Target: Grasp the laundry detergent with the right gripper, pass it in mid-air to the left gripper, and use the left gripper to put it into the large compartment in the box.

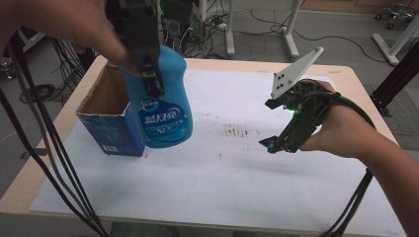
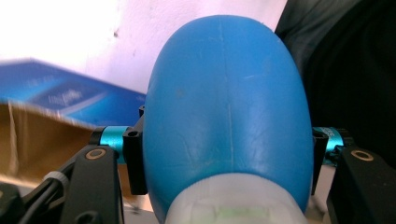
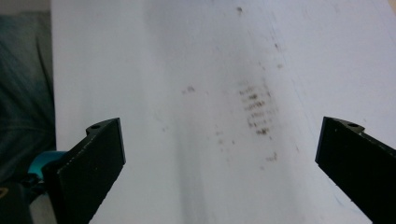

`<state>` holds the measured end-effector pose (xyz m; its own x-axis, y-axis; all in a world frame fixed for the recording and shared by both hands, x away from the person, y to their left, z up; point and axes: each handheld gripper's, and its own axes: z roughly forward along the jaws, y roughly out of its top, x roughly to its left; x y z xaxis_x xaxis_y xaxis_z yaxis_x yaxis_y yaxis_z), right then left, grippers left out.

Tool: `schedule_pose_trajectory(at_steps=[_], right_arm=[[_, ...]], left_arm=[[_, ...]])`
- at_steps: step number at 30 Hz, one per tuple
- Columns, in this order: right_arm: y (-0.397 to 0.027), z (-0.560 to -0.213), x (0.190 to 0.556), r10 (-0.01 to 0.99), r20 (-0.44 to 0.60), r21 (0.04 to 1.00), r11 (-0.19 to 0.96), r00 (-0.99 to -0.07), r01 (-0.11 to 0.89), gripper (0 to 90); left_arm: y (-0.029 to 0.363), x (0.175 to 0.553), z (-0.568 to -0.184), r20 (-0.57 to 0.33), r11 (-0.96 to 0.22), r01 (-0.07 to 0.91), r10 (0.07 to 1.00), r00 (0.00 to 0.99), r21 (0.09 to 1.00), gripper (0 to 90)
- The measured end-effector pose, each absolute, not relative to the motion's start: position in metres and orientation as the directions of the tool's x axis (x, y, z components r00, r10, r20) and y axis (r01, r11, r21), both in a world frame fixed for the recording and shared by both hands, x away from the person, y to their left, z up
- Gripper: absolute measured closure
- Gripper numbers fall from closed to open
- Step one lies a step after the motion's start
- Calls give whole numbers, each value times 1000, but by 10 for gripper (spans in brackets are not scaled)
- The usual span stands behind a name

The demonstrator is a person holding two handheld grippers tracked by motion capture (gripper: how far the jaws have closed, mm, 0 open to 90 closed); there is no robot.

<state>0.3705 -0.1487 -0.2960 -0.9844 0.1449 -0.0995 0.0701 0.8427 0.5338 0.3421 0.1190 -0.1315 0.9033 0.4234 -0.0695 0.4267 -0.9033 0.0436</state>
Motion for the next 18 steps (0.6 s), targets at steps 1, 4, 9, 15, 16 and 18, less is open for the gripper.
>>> schedule_pose_trajectory(at_steps=[1, 4, 9, 15, 16, 18], right_arm=[[-150, -295, 371, 148, -113, 522, 850, -983, 68, 5], [-156, -292, 372, 162, -127, 505, 860, -979, 77, 5], [-155, -292, 372, 152, -133, 488, 870, -979, 69, 6], [-148, -295, 370, 133, -148, 478, 877, -980, 47, 6], [-147, -296, 370, 128, -149, 481, 876, -980, 41, 6], [-146, -296, 369, 125, -150, 478, 877, -981, 38, 6]], left_arm=[[124, 343, -126, -73, -885, 462, 458, 886, 54, 384], [134, 345, -117, -61, -840, 540, 537, 841, 56, 384], [154, 354, -101, -44, -741, 668, 666, 744, 74, 384], [180, 365, -91, -21, -633, 770, 771, 636, 76, 384], [184, 367, -91, -14, -623, 779, 780, 625, 65, 384], [193, 370, -91, -2, -599, 799, 800, 600, 51, 384]])
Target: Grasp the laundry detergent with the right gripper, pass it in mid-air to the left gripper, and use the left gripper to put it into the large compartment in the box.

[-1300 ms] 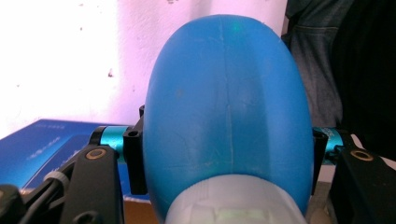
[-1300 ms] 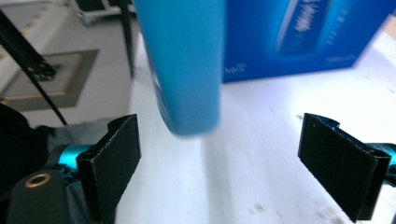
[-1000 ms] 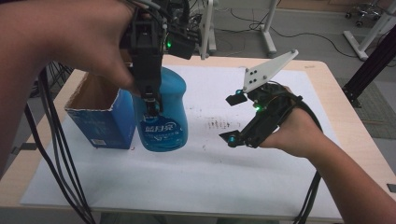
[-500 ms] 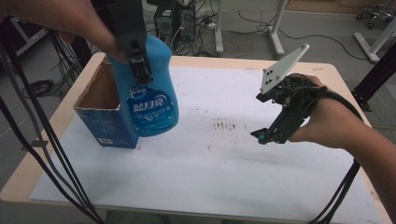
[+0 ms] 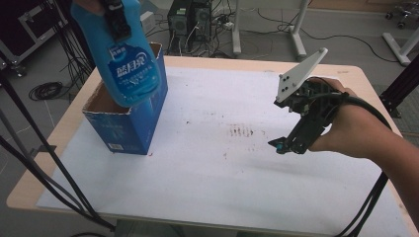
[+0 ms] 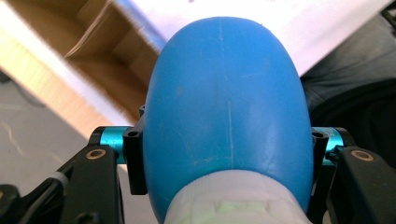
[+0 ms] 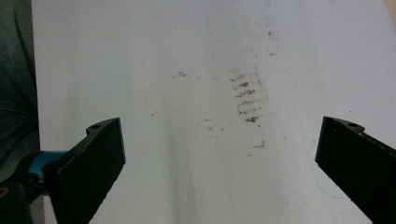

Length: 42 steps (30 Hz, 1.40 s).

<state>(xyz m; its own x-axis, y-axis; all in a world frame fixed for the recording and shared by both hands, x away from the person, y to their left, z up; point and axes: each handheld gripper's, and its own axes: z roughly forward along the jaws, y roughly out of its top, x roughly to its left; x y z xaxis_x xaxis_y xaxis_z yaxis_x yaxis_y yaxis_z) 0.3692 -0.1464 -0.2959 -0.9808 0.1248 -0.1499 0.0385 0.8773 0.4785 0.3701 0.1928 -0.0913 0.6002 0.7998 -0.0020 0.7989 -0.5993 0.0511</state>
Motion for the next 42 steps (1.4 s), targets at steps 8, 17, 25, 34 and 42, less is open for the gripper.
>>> schedule_pose_trajectory(at_steps=[8, 17, 25, 34, 42], right_arm=[[-148, -300, 370, 138, -143, 478, 877, -980, 54, 6], [-152, -305, 372, 154, -129, 478, 875, -980, 75, 6], [-155, -304, 373, 159, -119, 476, 876, -980, 85, 6], [-156, -302, 371, 169, -130, 479, 873, -977, 88, 6], [-157, -300, 373, 177, -122, 463, 880, -977, 102, 6]], left_arm=[[219, 384, -100, 40, -511, 859, 859, 510, 14, 384], [229, 400, -122, 40, -507, 862, 861, 507, -19, 384], [235, 409, -150, 43, -586, 809, 808, 588, -44, 384], [233, 413, -184, 73, -719, 693, 689, 721, -60, 384], [233, 416, -216, 80, -817, 572, 567, 820, -69, 384]])
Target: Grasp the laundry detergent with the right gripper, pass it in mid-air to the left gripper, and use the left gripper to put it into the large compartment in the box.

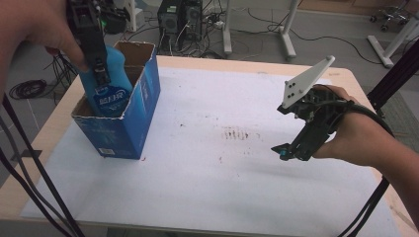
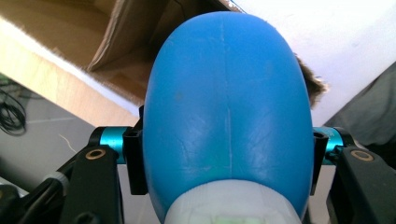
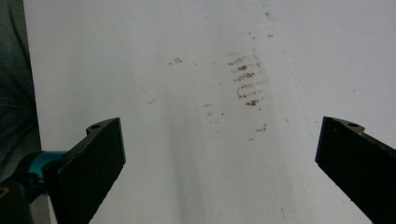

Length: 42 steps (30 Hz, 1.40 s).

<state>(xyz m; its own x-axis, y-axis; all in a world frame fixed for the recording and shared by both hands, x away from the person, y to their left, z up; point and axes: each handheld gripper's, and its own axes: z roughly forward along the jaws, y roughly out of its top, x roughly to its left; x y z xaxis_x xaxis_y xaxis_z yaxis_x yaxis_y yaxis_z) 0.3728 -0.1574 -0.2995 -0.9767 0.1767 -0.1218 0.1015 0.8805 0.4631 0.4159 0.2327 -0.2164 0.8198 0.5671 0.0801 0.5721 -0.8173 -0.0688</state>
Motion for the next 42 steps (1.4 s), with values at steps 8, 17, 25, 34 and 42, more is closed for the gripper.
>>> schedule_pose_trajectory(at_steps=[8, 17, 25, 34, 42], right_arm=[[-159, -300, 379, 191, -110, 450, 885, -975, 122, 6], [-157, -303, 381, 190, -108, 438, 890, -976, 125, 6], [-156, -305, 382, 190, -104, 430, 894, -976, 128, 6], [-158, -308, 382, 198, -101, 432, 891, -975, 136, 6], [-160, -309, 380, 199, -105, 439, 888, -974, 134, 6]], left_arm=[[232, 418, -249, 70, -870, 487, 483, 873, -82, 384], [236, 418, -275, 65, -897, 439, 435, 898, -60, 383], [238, 418, -293, 38, -898, 434, 433, 901, -64, 383], [239, 419, -297, 31, -897, 439, 438, 898, -53, 382], [237, 420, -297, 15, -889, 453, 453, 891, -65, 346]])
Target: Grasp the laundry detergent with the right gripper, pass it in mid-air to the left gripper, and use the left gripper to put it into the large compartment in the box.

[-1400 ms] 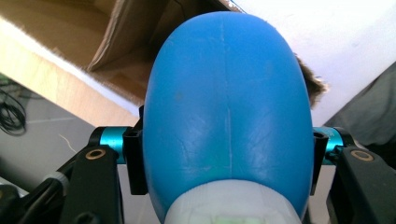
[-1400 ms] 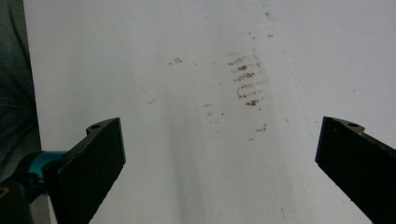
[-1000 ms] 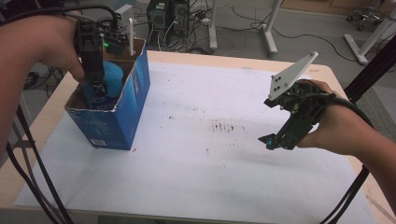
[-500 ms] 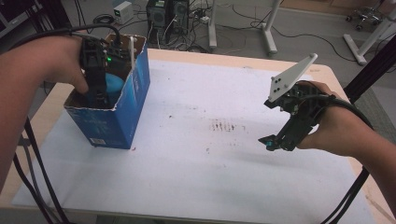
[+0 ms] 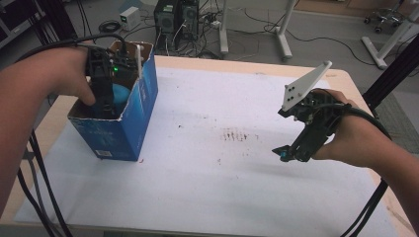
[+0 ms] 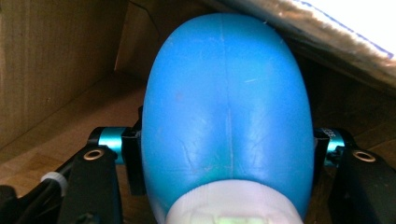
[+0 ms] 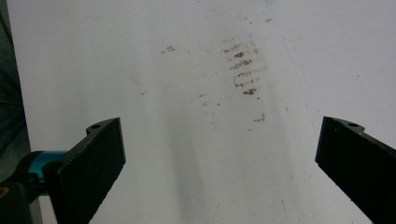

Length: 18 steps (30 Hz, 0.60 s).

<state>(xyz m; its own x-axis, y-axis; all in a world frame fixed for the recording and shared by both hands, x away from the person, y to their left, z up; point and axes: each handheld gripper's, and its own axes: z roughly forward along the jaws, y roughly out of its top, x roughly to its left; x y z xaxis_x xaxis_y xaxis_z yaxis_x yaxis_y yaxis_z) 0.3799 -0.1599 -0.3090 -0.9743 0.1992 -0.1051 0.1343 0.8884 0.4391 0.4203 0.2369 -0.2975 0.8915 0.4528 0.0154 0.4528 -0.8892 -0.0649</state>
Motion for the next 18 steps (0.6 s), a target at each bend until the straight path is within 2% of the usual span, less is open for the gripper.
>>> schedule_pose_trajectory(at_steps=[7, 18], right_arm=[[-163, -308, 378, 200, -106, 444, 886, -974, 133, 6], [-163, -308, 380, 201, -102, 436, 889, -974, 138, 6]], left_arm=[[238, 420, -294, 11, -888, 457, 457, 890, -54, 295], [238, 417, -265, 63, -880, 474, 471, 880, -40, 228]])
